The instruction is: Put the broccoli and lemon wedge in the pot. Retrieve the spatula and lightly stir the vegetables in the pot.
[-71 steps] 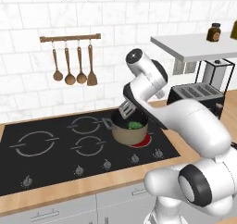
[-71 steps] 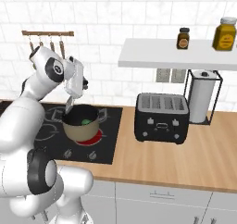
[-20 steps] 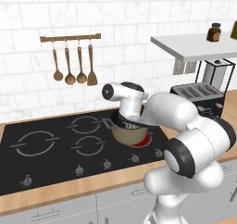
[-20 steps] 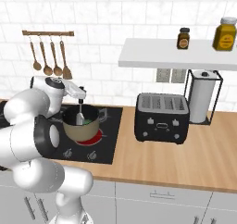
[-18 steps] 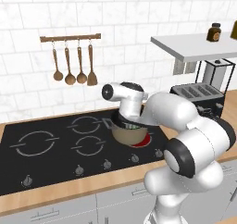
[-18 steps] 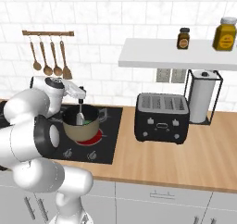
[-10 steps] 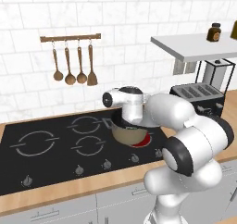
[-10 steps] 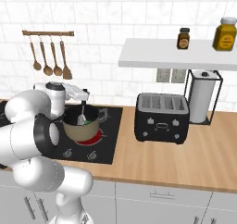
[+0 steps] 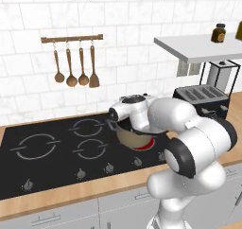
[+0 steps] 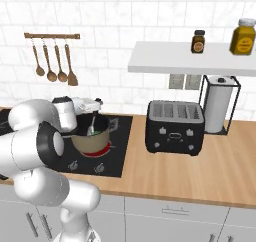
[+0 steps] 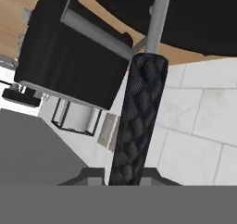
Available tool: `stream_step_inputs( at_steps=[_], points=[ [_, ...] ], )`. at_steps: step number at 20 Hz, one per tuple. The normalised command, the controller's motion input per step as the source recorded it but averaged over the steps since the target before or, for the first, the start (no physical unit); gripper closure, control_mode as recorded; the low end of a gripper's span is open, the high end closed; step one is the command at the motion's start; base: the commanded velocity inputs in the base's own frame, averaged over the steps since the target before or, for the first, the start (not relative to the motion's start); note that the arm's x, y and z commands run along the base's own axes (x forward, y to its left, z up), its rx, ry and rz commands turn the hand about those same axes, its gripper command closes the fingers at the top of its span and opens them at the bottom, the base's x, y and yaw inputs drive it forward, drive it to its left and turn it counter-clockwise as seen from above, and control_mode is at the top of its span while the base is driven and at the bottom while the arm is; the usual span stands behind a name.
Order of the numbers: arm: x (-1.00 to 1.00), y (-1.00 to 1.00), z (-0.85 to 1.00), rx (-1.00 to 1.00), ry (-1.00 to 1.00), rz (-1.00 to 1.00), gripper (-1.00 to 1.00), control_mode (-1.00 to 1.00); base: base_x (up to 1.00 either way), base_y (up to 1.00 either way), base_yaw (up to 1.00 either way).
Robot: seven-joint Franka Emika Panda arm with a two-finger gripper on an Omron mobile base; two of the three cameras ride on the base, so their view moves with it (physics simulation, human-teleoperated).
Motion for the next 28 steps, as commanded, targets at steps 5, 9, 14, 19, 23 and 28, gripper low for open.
stream_step_inputs(
  at_steps=[5, 9, 14, 19, 23, 28],
  points=[
    [-0.03, 0.01, 0.23, -0.07, -0.05, 0.00, 1.00, -1.00, 0.00, 0.00, 0.00],
    [0.03, 0.18, 0.29, -0.02, -0.04, 0.00, 1.00, -1.00, 0.00, 0.00, 0.00],
    [0.03, 0.20, 0.40, 0.00, -0.07, 0.00, 1.00, -1.00, 0.00, 0.00, 0.00],
    [0.14, 0.02, 0.65, -0.01, -0.08, 0.00, 1.00, -1.00, 0.00, 0.00, 0.00],
    [0.06, 0.00, 0.29, -0.15, -0.05, 0.00, 1.00, -1.00, 0.00, 0.00, 0.00],
    [0.00, 0.00, -0.24, -0.18, 0.00, 0.00, 1.00, -1.00, 0.00, 0.00, 0.00]
  ],
)
